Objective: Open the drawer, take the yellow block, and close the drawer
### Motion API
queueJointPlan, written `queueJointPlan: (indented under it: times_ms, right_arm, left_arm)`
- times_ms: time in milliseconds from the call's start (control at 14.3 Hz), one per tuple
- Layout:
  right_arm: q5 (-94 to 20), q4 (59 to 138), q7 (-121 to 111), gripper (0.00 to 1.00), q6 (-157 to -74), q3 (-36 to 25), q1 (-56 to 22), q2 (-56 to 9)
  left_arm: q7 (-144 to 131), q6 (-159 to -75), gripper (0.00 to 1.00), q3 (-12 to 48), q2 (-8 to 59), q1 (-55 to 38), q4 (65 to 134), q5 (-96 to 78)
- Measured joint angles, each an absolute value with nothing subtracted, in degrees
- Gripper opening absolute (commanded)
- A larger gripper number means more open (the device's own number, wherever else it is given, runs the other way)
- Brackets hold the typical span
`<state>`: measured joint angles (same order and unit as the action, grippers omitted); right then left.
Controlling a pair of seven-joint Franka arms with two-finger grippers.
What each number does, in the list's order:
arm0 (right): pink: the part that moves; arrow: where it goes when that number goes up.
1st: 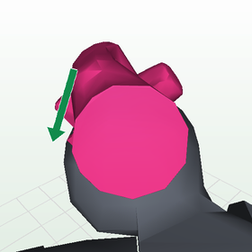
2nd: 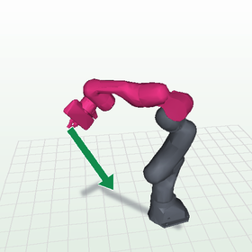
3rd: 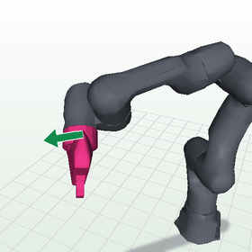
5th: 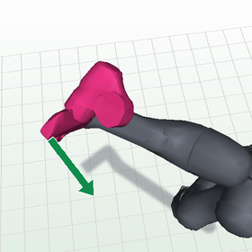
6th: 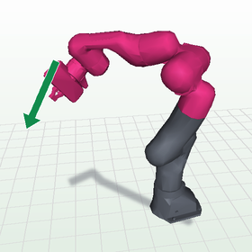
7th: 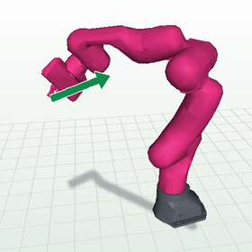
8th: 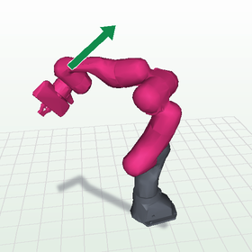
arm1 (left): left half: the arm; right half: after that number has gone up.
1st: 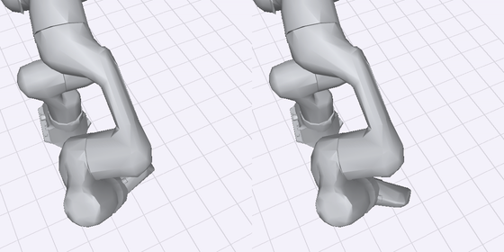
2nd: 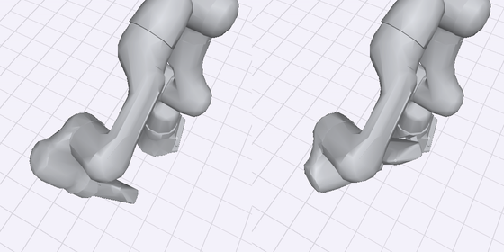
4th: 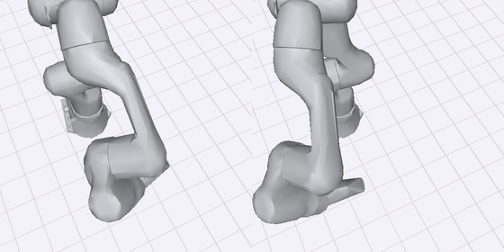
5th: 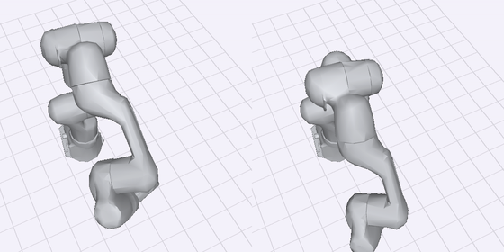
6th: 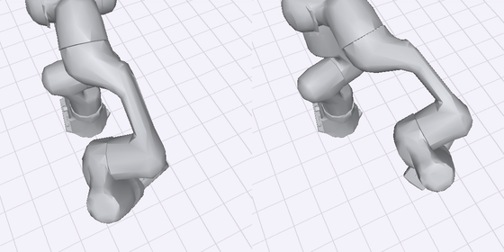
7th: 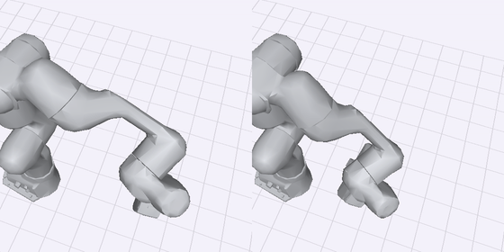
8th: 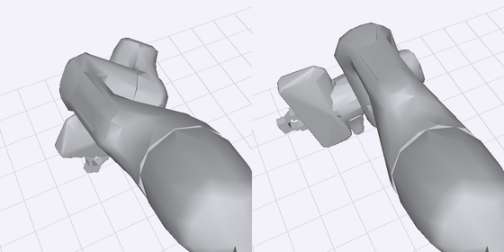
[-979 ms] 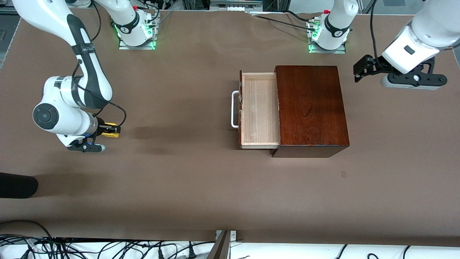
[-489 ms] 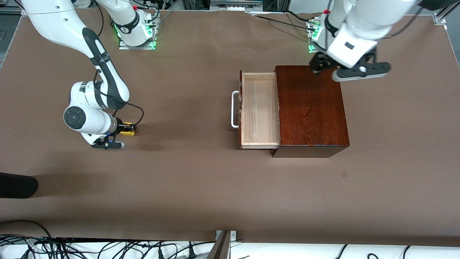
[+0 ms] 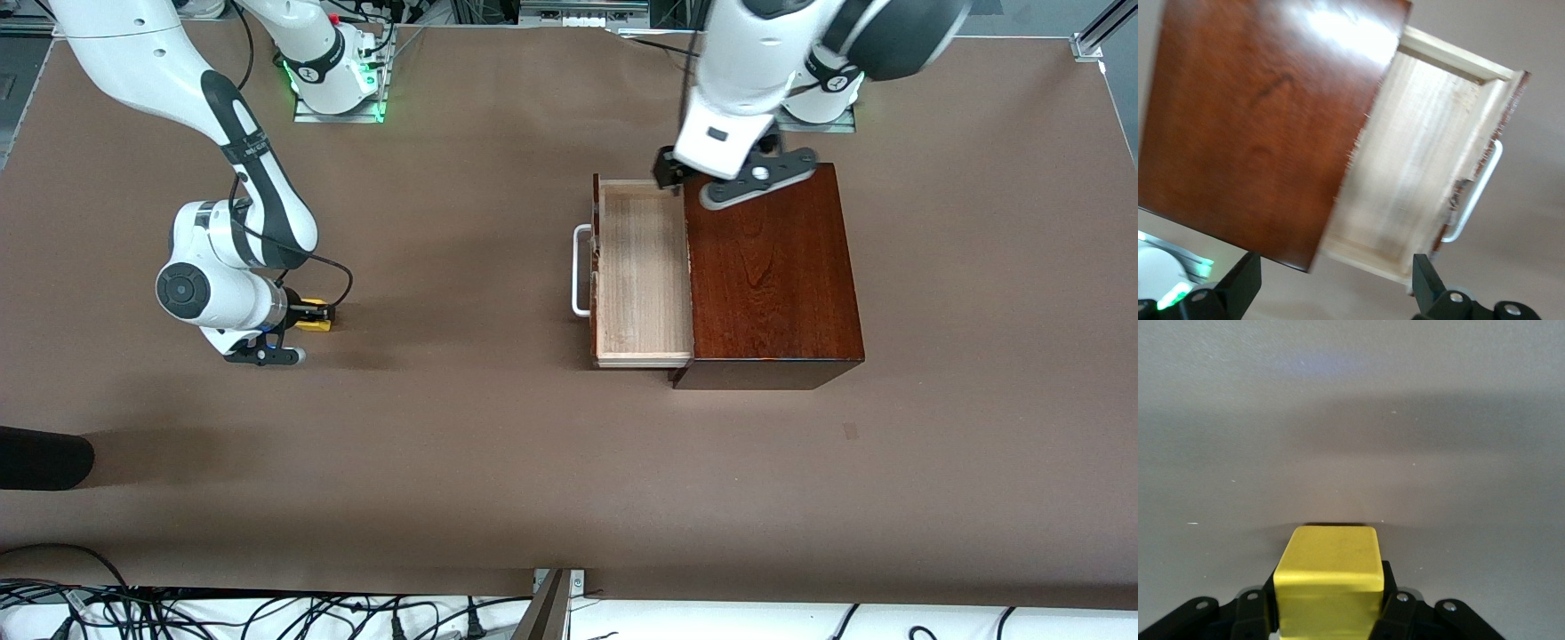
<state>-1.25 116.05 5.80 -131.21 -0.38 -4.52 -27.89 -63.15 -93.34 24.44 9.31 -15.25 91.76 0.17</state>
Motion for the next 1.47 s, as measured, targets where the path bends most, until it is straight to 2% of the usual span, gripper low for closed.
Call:
queueJointPlan:
  times_ms: [70,350,489,909,1189,1398,1468]
  right_arm:
    - [-1.3,116.3,5.8,1.00,-131.4,-0.4,-4.4,-27.9]
    - [-1.3,115.5,5.8,1.00,-129.6,-0.4,-4.0,-26.9]
    - [-1.2,113.0,5.8,1.00,-123.7,-0.4,-4.0,-24.4]
    - [-1.3,101.3,5.7,1.00,-99.4,-0.2,-4.0,-12.2]
    - [-1.3,99.0,5.7,1.00,-92.5,0.2,-4.0,-4.4]
    - [-1.3,99.0,5.7,1.00,-90.2,0.2,-3.9,1.4]
    - [-1.3,99.0,5.7,1.00,-89.6,0.0,-3.9,2.8]
  left_arm:
    - [-66.5,-94.7,1.00,24.5,10.4,-16.8,91.7,0.2]
    - [-79.1,-97.2,1.00,24.5,16.3,-22.9,88.7,0.2]
    - [-84.5,-97.5,1.00,24.5,20.3,-25.4,85.5,0.2]
    - [-98.2,-102.4,1.00,23.3,30.9,-31.6,79.2,3.4]
    - [-103.9,-103.2,1.00,19.5,37.0,-36.8,74.1,4.6]
    - [-105.6,-103.9,0.86,18.4,39.0,-37.3,72.9,4.6]
    - [-106.2,-104.0,0.73,18.2,39.4,-37.4,72.8,4.6]
